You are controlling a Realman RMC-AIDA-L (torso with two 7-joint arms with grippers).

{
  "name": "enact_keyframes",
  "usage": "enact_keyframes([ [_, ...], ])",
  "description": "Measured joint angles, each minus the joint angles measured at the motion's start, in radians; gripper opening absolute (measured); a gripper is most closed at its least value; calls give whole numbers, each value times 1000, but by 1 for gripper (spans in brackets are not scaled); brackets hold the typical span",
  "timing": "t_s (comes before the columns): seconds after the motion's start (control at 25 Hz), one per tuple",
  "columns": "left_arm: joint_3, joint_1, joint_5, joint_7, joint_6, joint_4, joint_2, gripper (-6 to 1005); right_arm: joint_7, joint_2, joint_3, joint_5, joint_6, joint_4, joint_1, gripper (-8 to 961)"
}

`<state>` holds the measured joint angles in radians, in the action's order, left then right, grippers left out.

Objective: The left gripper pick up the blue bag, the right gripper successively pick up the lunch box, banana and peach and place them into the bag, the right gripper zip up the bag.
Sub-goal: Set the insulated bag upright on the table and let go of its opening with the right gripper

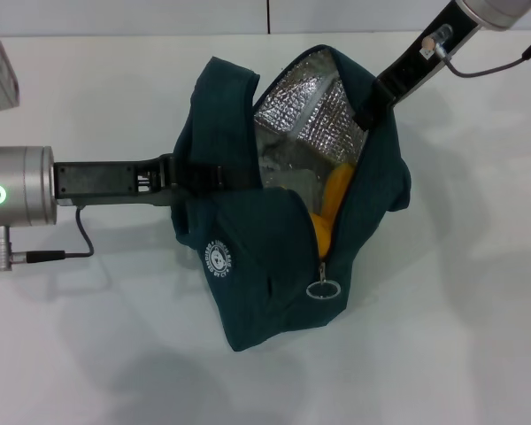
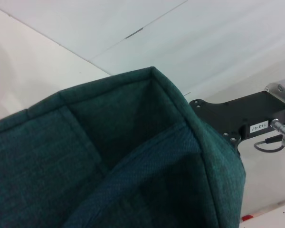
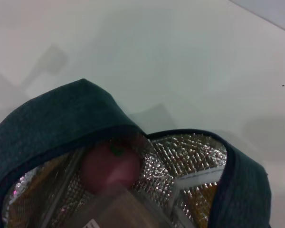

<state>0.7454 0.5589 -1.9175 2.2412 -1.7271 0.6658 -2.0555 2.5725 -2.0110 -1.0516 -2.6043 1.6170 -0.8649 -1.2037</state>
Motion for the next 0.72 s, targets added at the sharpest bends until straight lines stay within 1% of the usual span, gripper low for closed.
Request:
enact_keyframes([
  [0.12, 0, 2, 0, 0, 0, 0, 0, 56, -24, -3, -1, 4, 5, -2, 5, 327],
  [0.24, 0, 5, 0, 0, 0, 0, -1, 56, -26, -4, -1, 10, 11, -9, 9, 237],
  [0.36, 0, 6, 1, 0, 0, 0, -3, 57, -23, -5, -1, 22, 19, -57, 29, 213],
  [0.52, 0, 19, 1, -5, 1, -4, -11, 57, -19, -4, 8, 49, 51, -154, 78, 182],
  [0.72, 3, 41, 0, -6, 3, -14, -25, 56, -18, -3, 12, 71, 95, -248, 135, 147],
])
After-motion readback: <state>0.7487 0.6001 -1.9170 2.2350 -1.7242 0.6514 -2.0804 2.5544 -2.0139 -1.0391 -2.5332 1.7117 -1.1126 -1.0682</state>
